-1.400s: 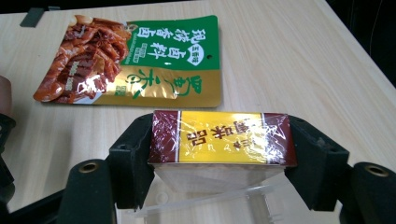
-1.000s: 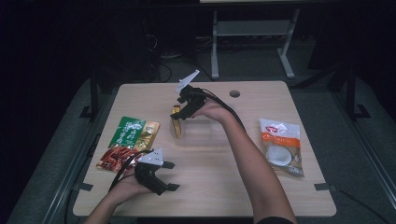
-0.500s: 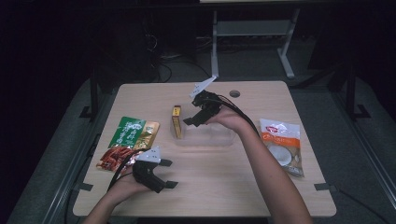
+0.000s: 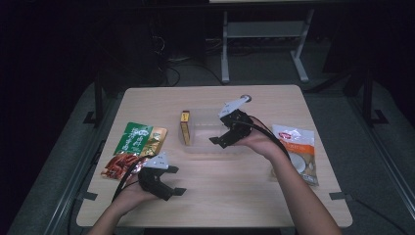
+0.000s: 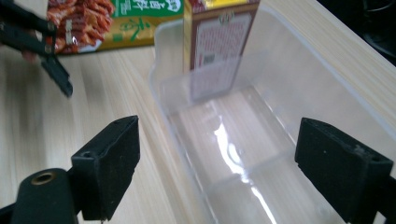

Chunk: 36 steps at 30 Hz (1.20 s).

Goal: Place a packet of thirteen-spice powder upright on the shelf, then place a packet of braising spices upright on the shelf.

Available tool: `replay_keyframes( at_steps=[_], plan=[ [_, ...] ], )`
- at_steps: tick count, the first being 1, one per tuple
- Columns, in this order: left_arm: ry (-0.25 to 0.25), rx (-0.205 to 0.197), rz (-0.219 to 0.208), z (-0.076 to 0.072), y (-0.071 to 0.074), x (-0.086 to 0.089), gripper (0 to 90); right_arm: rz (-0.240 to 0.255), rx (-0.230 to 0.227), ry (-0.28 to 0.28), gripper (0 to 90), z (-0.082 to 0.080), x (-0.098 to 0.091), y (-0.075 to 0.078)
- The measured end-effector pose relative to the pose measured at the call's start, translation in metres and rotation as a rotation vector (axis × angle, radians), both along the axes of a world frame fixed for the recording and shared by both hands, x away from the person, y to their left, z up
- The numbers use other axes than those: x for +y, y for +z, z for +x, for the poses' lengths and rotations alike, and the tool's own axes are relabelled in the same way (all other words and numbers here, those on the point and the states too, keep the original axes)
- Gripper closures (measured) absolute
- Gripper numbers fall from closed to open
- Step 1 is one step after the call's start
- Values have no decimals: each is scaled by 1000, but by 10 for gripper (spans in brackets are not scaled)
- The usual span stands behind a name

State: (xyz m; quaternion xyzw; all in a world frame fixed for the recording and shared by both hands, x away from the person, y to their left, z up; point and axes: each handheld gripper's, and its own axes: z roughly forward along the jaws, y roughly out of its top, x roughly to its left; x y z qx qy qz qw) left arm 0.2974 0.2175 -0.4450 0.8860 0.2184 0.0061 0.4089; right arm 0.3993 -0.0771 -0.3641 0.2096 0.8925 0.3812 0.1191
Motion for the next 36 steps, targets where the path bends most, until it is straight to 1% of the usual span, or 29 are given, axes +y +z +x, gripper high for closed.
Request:
replay_keyframes(
  at_steps=[1,2,3,4,5,7,8,9,10,11,12,13,14,16,17,18,19,20,21,22,24,26,27,29,31,32,33,34,36],
  plan=[
    [2,-3,0,0,0,0,130,4,1,-10,138,-4,-4,-2],
    [2,-3,0,0,0,0,131,4,1,-10,138,-4,-4,-2],
    [11,-7,5,-1,2,1,131,25,5,-25,138,-12,-12,-5],
    [11,-7,5,-1,2,1,130,35,8,-36,140,-17,-15,-8],
    [15,-9,9,0,2,1,131,34,-3,-43,141,-21,-19,-11],
    [28,-6,22,0,2,1,131,3,-3,-62,137,-28,-22,-15],
    [37,-6,32,2,2,0,131,0,-11,-71,137,-32,-24,-17],
    [41,-6,40,2,2,0,131,5,-14,-79,138,-36,-27,-18],
    [42,-8,43,3,2,0,131,12,-5,-86,138,-39,-30,-20],
    [42,-8,43,3,2,0,132,12,-5,-86,138,-39,-30,-20],
    [48,-13,44,2,2,0,132,19,0,-97,140,-44,-34,-22],
    [50,-20,47,2,2,-1,132,34,10,-109,140,-51,-40,-28],
    [49,-22,47,2,2,0,132,36,13,-119,140,-55,-44,-30],
    [51,-23,49,1,2,0,132,45,23,-118,140,-62,-51,-36],
    [51,-23,49,1,2,0,132,45,23,-118,140,-62,-51,-36],
    [55,-20,48,1,2,0,132,46,24,-120,139,-66,-53,-39],
    [53,-20,49,1,3,0,132,45,24,-128,139,-73,-58,-43],
    [53,-20,49,1,3,0,133,45,24,-128,139,-73,-58,-43],
    [64,-17,42,0,3,0,133,43,28,-131,139,-80,-62,-46],
    [63,-17,40,0,3,0,133,46,27,-130,139,-83,-64,-47],
    [66,-17,37,0,3,0,133,54,33,-132,139,-86,-66,-48],
    [62,-21,48,1,4,1,133,61,32,-130,139,-93,-72,-51],
    [66,-21,44,1,4,2,133,70,35,-130,140,-95,-74,-52],
    [69,-18,43,1,5,2,132,69,41,-127,140,-97,-77,-53],
    [80,-19,43,1,6,4,133,53,33,-146,140,-103,-82,-57],
    [80,-19,43,1,6,4,132,53,33,-146,140,-103,-82,-57],
    [94,-24,40,1,8,6,133,58,42,-152,139,-107,-87,-58],
    [94,-24,40,1,8,6,133,58,44,-159,140,-108,-89,-60],
    [112,-31,41,2,10,10,133,62,51,-160,140,-110,-91,-61]
  ],
)
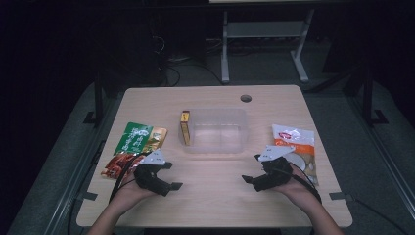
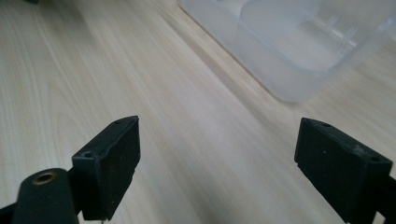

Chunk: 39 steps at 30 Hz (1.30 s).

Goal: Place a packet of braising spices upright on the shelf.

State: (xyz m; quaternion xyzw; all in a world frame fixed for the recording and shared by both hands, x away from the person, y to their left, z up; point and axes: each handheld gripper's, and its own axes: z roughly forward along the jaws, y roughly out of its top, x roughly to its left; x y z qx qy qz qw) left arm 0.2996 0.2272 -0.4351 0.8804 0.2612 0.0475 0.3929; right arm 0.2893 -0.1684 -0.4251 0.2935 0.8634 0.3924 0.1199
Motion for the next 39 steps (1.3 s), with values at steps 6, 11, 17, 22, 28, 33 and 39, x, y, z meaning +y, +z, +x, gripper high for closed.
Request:
replay_keyframes(
  at_steps=[6,11,17,22,28,33,39],
  plan=[
    [79,-23,6,4,7,15,134,-1,23,-20,140,-13,-9,-8],
    [147,-48,12,8,13,35,134,20,43,-9,140,-19,-13,-13],
    [216,-61,6,12,15,57,135,16,50,-2,140,-14,-11,-17],
    [282,-68,19,18,15,81,135,7,57,0,140,-13,-10,-20],
    [381,-67,15,22,14,102,135,-13,64,13,140,-12,-8,-23],
    [436,-66,41,25,11,116,135,-19,68,19,141,-12,-7,-24],
    [501,-67,65,29,5,131,135,-23,64,19,141,-12,-8,-24]
  ],
)
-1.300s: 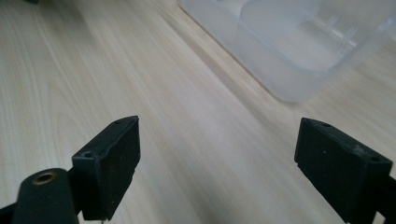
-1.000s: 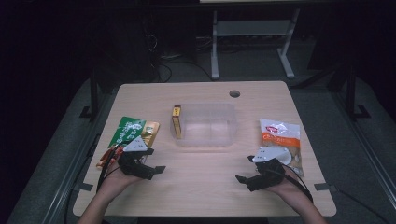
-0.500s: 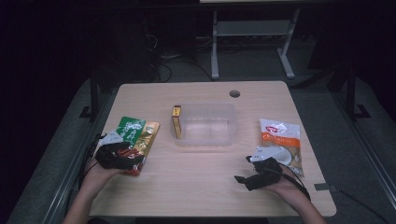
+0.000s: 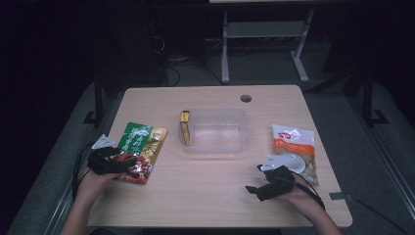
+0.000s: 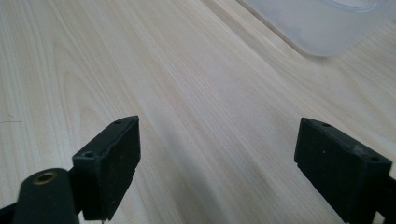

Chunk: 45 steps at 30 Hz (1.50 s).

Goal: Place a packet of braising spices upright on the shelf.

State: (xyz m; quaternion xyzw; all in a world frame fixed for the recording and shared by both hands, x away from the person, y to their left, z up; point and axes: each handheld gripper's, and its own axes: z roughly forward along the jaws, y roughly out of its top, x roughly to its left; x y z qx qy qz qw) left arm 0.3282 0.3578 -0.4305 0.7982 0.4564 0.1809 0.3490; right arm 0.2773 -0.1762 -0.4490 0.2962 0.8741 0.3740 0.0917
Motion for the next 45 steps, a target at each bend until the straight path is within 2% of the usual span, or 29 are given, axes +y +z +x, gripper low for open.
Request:
replay_keyframes(
  at_steps=[8,11,13,21,31,40,41,45],
  plan=[
    [56,28,5,8,-11,17,132,-8,4,3,141,1,1,-1],
    [77,43,-22,11,-15,22,132,-12,-1,4,141,2,0,-2],
    [84,55,-12,12,-19,25,131,-13,-2,4,141,2,0,-2],
    [120,97,-4,18,-30,26,120,-21,-3,8,141,2,1,-2],
    [144,107,-25,20,-34,29,108,-31,-4,4,141,1,1,-2],
    [162,100,-6,19,-34,24,118,-38,-6,3,141,1,1,-3],
    [161,99,0,19,-34,24,129,-37,4,-6,141,1,1,-2],
    [170,92,16,18,-33,22,172,-36,-9,-1,141,1,2,-2]
  ],
)
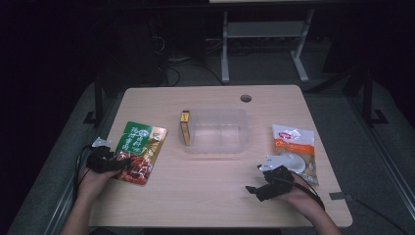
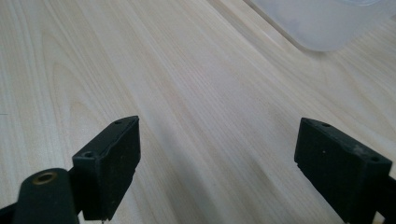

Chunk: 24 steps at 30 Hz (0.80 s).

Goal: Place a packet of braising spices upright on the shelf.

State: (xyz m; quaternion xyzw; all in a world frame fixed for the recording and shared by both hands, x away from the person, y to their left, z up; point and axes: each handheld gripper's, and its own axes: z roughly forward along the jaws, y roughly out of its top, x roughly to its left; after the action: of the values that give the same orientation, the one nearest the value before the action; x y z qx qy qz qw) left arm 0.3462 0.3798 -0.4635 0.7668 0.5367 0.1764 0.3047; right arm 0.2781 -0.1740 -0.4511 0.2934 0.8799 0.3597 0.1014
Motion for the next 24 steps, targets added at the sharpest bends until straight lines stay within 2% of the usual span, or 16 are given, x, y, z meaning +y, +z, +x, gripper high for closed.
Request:
replay_keyframes(
  at_steps=[4,10,16,17,19,20,24],
  plan=[
    [13,0,6,0,2,0,289,-8,1,4,141,0,0,0],
    [12,4,24,0,5,-4,520,-9,2,6,141,0,0,0],
    [13,17,15,1,6,-5,732,-11,-3,5,141,0,-1,0],
    [16,18,9,1,6,-6,760,-11,-2,5,141,0,0,0],
    [12,22,24,2,7,-8,806,-9,-3,7,141,0,-1,0],
    [6,24,38,2,8,-9,820,-10,2,3,141,0,0,0],
    [-5,26,41,2,11,-9,867,-9,5,1,140,0,-1,0]
  ],
)
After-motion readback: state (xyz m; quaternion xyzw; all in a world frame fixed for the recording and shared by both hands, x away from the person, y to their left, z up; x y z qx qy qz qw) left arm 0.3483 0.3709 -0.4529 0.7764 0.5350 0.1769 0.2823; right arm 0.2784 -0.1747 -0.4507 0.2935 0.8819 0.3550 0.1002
